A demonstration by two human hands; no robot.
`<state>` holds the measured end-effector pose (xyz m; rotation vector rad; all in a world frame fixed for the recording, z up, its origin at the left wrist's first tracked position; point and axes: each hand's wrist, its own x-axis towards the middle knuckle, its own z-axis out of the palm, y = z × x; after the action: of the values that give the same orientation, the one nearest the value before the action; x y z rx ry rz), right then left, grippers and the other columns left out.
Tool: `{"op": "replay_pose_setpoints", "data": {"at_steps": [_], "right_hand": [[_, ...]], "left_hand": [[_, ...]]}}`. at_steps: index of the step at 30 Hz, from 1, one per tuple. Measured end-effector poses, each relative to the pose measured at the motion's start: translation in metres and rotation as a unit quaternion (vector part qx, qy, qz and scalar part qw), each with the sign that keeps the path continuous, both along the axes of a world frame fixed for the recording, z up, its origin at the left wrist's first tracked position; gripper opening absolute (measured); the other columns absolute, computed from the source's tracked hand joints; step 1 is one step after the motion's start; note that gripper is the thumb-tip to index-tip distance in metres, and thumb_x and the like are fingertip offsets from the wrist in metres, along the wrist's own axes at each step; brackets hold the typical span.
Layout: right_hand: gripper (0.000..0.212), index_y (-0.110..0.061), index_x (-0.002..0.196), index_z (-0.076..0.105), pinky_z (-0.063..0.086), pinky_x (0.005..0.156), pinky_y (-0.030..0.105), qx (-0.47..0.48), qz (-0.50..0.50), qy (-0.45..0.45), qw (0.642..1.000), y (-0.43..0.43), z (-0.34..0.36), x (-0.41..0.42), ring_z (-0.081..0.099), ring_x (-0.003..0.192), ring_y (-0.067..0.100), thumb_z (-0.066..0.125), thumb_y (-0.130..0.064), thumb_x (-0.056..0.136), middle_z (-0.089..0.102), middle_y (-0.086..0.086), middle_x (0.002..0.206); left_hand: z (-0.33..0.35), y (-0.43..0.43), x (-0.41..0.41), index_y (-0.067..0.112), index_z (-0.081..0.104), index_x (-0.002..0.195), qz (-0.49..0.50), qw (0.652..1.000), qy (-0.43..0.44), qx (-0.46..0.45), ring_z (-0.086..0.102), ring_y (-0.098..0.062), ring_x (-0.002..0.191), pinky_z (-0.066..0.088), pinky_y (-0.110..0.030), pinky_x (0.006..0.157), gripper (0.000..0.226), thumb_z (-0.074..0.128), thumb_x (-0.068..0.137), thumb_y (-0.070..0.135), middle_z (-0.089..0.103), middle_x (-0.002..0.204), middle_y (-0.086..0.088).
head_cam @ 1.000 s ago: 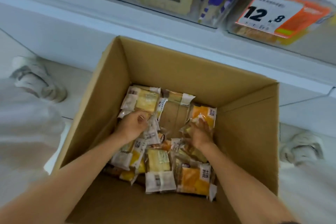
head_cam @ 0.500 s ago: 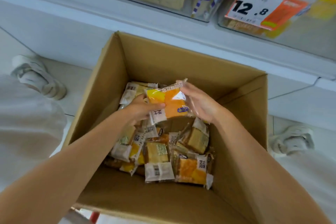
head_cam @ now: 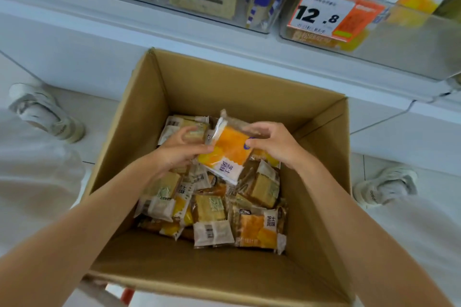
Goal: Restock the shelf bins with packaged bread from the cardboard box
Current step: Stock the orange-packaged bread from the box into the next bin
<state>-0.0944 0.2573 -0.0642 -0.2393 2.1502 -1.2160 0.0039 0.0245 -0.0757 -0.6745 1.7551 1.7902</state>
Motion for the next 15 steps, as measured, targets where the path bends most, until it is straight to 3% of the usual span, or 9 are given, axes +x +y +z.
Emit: {"op": "replay_pose_setpoints", "data": {"at_steps": [2, 3, 5, 6, 7, 9, 10, 12, 15], "right_hand": [[0.032, -0.027, 0.115, 0.068, 0.045, 0.079, 0.014, 0.062, 0.141, 0.05, 0.987, -0.012, 0.011, 0.006, 0.057, 0.085, -0.011, 0.073, -0.014, 0.087, 0.062, -0.023, 0.106], [0.031, -0.029, 0.113, 0.068, 0.044, 0.076, 0.015, 0.069, 0.168, 0.05, 0.982, -0.019, 0.011, 0.01, 0.057, 0.081, -0.012, 0.074, -0.016, 0.086, 0.063, -0.024, 0.099], [0.029, -0.032, 0.109, 0.066, 0.05, 0.082, 0.024, 0.038, 0.161, 0.032, 0.986, -0.031, 0.006, 0.016, 0.063, 0.087, -0.005, 0.077, -0.021, 0.083, 0.069, -0.018, 0.096], [0.03, -0.032, 0.109, 0.066, 0.052, 0.086, 0.027, 0.01, 0.133, 0.018, 0.991, -0.033, 0.003, 0.018, 0.065, 0.093, 0.0, 0.077, -0.023, 0.083, 0.071, -0.015, 0.1], [0.03, -0.031, 0.111, 0.066, 0.053, 0.09, 0.029, -0.017, 0.089, 0.012, 0.996, -0.03, -0.004, 0.016, 0.066, 0.097, 0.004, 0.077, -0.024, 0.083, 0.071, -0.012, 0.104], [0.028, -0.023, 0.115, 0.067, 0.052, 0.096, 0.031, -0.026, -0.02, 0.03, 0.999, -0.016, -0.021, 0.005, 0.065, 0.101, 0.009, 0.072, -0.018, 0.087, 0.069, -0.007, 0.109], [0.028, -0.019, 0.117, 0.066, 0.051, 0.099, 0.034, 0.009, -0.059, 0.047, 0.997, -0.007, -0.036, -0.003, 0.063, 0.103, 0.01, 0.069, -0.014, 0.09, 0.067, -0.005, 0.111], [0.033, -0.018, 0.125, 0.063, 0.048, 0.101, 0.034, 0.095, -0.098, 0.049, 0.989, 0.008, -0.066, -0.013, 0.058, 0.113, 0.013, 0.065, -0.014, 0.092, 0.062, -0.002, 0.12], [0.054, -0.016, 0.144, 0.045, 0.04, 0.101, 0.026, 0.093, -0.153, -0.008, 0.984, 0.004, -0.1, -0.023, 0.045, 0.133, 0.02, 0.065, -0.015, 0.093, 0.048, 0.003, 0.145]], "left_hand": [[0.002, 0.006, -0.004, 0.037, 0.035, 0.144, -0.031, 0.995, 0.072, -0.066, 0.047, -0.012, 0.128, 0.045, -0.034, 0.104, 0.103, 0.089, 0.056, 0.038, 0.046, 0.14, 0.011], [0.003, 0.012, -0.007, 0.032, 0.036, 0.146, -0.085, 0.99, 0.082, -0.074, 0.047, -0.01, 0.127, 0.045, -0.03, 0.101, 0.1, 0.09, 0.062, 0.032, 0.046, 0.139, 0.012], [0.002, 0.026, -0.013, 0.025, 0.058, 0.125, -0.214, 0.969, 0.057, -0.11, 0.06, -0.011, 0.107, 0.048, -0.026, 0.087, 0.062, 0.088, 0.071, 0.027, 0.063, 0.121, 0.009], [0.0, 0.029, -0.014, 0.021, 0.065, 0.102, -0.248, 0.959, 0.034, -0.131, 0.063, -0.012, 0.087, 0.048, -0.025, 0.074, 0.034, 0.085, 0.075, 0.025, 0.068, 0.099, 0.005], [-0.003, 0.028, -0.014, 0.019, 0.062, 0.082, -0.244, 0.959, 0.023, -0.143, 0.058, -0.013, 0.069, 0.044, -0.025, 0.062, 0.022, 0.083, 0.078, 0.022, 0.064, 0.078, 0.003], [-0.018, 0.017, -0.009, 0.016, 0.058, 0.076, -0.141, 0.983, -0.01, -0.115, 0.046, -0.017, 0.061, 0.036, -0.025, 0.053, 0.02, 0.078, 0.084, 0.016, 0.052, 0.069, -0.003], [-0.026, 0.01, -0.006, 0.014, 0.06, 0.088, -0.048, 0.995, -0.033, -0.085, 0.046, -0.019, 0.066, 0.036, -0.026, 0.055, 0.016, 0.076, 0.085, 0.016, 0.052, 0.076, -0.006], [-0.035, -0.001, 0.002, 0.013, 0.052, 0.107, 0.134, 0.987, -0.072, -0.042, 0.049, -0.016, 0.073, 0.038, -0.028, 0.06, 0.03, 0.074, 0.087, 0.018, 0.055, 0.088, -0.003], [-0.045, -0.013, 0.01, 0.015, 0.05, 0.099, 0.212, 0.973, -0.08, -0.053, 0.048, -0.011, 0.069, 0.036, -0.026, 0.056, 0.024, 0.071, 0.088, 0.017, 0.055, 0.086, 0.0]]}}
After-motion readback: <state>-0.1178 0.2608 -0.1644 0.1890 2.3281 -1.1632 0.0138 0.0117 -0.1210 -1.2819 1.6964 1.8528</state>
